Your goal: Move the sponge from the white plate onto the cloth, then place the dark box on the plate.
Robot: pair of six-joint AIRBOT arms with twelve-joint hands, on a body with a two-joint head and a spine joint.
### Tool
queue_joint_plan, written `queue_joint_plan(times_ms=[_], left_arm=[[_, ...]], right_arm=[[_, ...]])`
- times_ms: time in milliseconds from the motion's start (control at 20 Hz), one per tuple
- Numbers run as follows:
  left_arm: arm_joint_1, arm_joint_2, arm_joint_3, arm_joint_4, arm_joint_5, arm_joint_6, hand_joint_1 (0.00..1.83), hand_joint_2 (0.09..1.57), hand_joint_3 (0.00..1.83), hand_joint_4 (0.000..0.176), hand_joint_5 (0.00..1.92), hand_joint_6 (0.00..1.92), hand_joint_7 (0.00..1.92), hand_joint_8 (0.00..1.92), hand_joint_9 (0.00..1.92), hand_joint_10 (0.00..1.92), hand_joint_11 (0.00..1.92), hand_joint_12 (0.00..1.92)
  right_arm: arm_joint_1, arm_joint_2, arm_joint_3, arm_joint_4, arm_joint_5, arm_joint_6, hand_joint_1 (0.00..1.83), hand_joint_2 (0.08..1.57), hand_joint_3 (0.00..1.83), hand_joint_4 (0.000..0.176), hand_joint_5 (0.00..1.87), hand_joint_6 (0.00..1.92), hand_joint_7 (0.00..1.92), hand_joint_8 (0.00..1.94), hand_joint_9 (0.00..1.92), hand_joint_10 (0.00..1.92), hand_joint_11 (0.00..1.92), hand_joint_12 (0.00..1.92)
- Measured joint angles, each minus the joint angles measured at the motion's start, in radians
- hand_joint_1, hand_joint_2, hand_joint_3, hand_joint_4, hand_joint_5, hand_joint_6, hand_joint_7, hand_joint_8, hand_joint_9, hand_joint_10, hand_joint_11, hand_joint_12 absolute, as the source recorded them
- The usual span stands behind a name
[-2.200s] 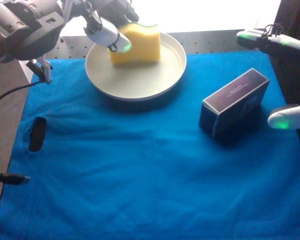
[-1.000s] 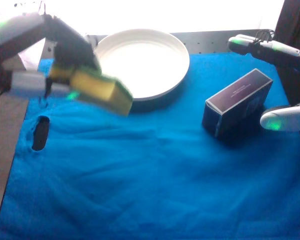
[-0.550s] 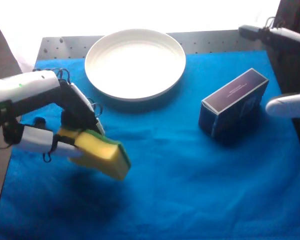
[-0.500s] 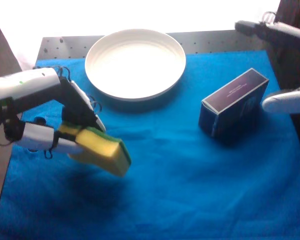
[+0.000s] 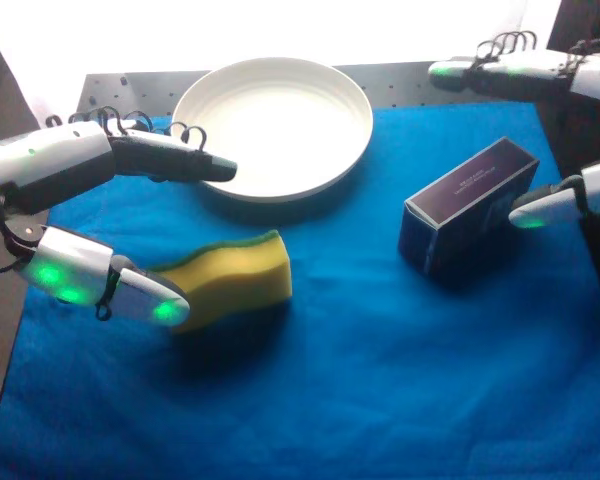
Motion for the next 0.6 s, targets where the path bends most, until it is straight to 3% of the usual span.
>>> queue_joint_plan(times_ms=[50, 200, 250, 300, 350, 400, 450, 500, 550, 600], left_arm=[[0.0, 0.0, 0.0, 0.0, -0.009, 0.0, 0.81, 0.73, 0.0, 0.025, 0.44, 0.0, 0.37, 0.0, 0.43, 0.01, 0.0, 1.31], [0.0, 0.002, -0.006, -0.009, -0.037, 0.002, 0.81, 0.71, 0.0, 0.09, 0.38, 0.0, 0.27, 0.0, 0.34, 0.0, 0.0, 1.18], [0.0, 0.004, -0.013, -0.019, -0.043, 0.006, 0.82, 0.7, 0.0, 0.094, 0.35, 0.0, 0.24, 0.0, 0.32, 0.0, 0.0, 1.15], [0.0, 0.01, -0.024, -0.035, -0.066, 0.028, 0.82, 0.69, 0.0, 0.125, 0.25, 0.0, 0.12, 0.0, 0.18, 0.01, 0.0, 0.83], [0.0, 0.01, -0.026, -0.04, -0.071, 0.031, 0.82, 0.69, 0.0, 0.125, 0.25, 0.0, 0.12, 0.0, 0.18, 0.01, 0.0, 0.83], [0.005, 0.016, -0.034, -0.062, -0.093, 0.055, 0.83, 0.68, 0.0, 0.139, 0.21, 0.0, 0.05, 0.01, 0.09, 0.0, 0.0, 0.52], [0.009, 0.018, -0.034, -0.073, -0.102, 0.057, 0.83, 0.68, 0.0, 0.139, 0.21, 0.0, 0.05, 0.01, 0.09, 0.0, 0.0, 0.52], [0.014, 0.023, -0.035, -0.095, -0.114, 0.072, 0.88, 0.67, 0.0, 0.169, 0.22, 0.0, 0.04, 0.0, 0.07, 0.0, 0.0, 0.44], [0.024, 0.031, -0.035, -0.122, -0.121, 0.087, 0.87, 0.66, 0.0, 0.175, 0.2, 0.01, 0.04, 0.0, 0.06, 0.0, 0.0, 0.35], [0.033, 0.038, -0.038, -0.159, -0.132, 0.109, 0.76, 0.71, 0.01, 0.176, 0.2, 0.0, 0.1, 0.0, 0.1, 0.01, 0.0, 0.43]], right_arm=[[0.018, -0.002, 0.004, -0.031, -0.014, 0.002, 1.1, 0.9, 0.0, 0.176, 0.13, 0.01, 0.01, 0.0, 0.02, 0.01, 0.01, 0.01], [0.031, -0.019, 0.022, -0.069, -0.046, 0.023, 1.09, 0.93, 0.0, 0.176, 0.23, 0.01, 0.1, 0.01, 0.07, 0.01, 0.07, 0.03], [0.031, -0.021, 0.022, -0.08, -0.055, 0.024, 1.09, 0.95, 0.0, 0.158, 0.31, 0.01, 0.18, 0.01, 0.16, 0.01, 0.17, 0.09], [0.031, -0.027, 0.029, -0.087, -0.063, 0.025, 1.14, 0.98, 0.0, 0.071, 0.55, 0.02, 0.43, 0.01, 0.45, 0.02, 0.38, 0.26], [0.031, -0.029, 0.03, -0.085, -0.064, 0.025, 1.14, 0.98, 0.0, 0.071, 0.55, 0.02, 0.43, 0.01, 0.45, 0.02, 0.38, 0.26], [0.031, -0.033, 0.034, -0.079, -0.07, 0.025, 1.18, 0.98, 0.0, 0.057, 0.66, 0.0, 0.55, 0.01, 0.56, 0.0, 0.33, 0.59], [0.031, -0.034, 0.035, -0.079, -0.073, 0.025, 1.18, 0.98, 0.0, 0.057, 0.66, 0.0, 0.55, 0.01, 0.56, 0.0, 0.33, 0.59], [0.031, -0.035, 0.035, -0.08, -0.075, 0.025, 1.18, 0.98, 0.0, 0.031, 0.7, 0.01, 0.62, 0.01, 0.62, 0.01, 0.3, 0.71], [0.031, -0.036, 0.035, -0.08, -0.076, 0.025, 1.19, 0.95, 0.0, 0.027, 0.78, 0.03, 0.7, 0.02, 0.73, 0.04, 0.38, 0.89], [0.031, -0.038, 0.035, -0.08, -0.073, 0.025, 1.2, 1.13, 0.0, 0.004, 0.87, 0.86, 0.82, 1.04, 0.95, 0.47, 0.58, 1.43]])
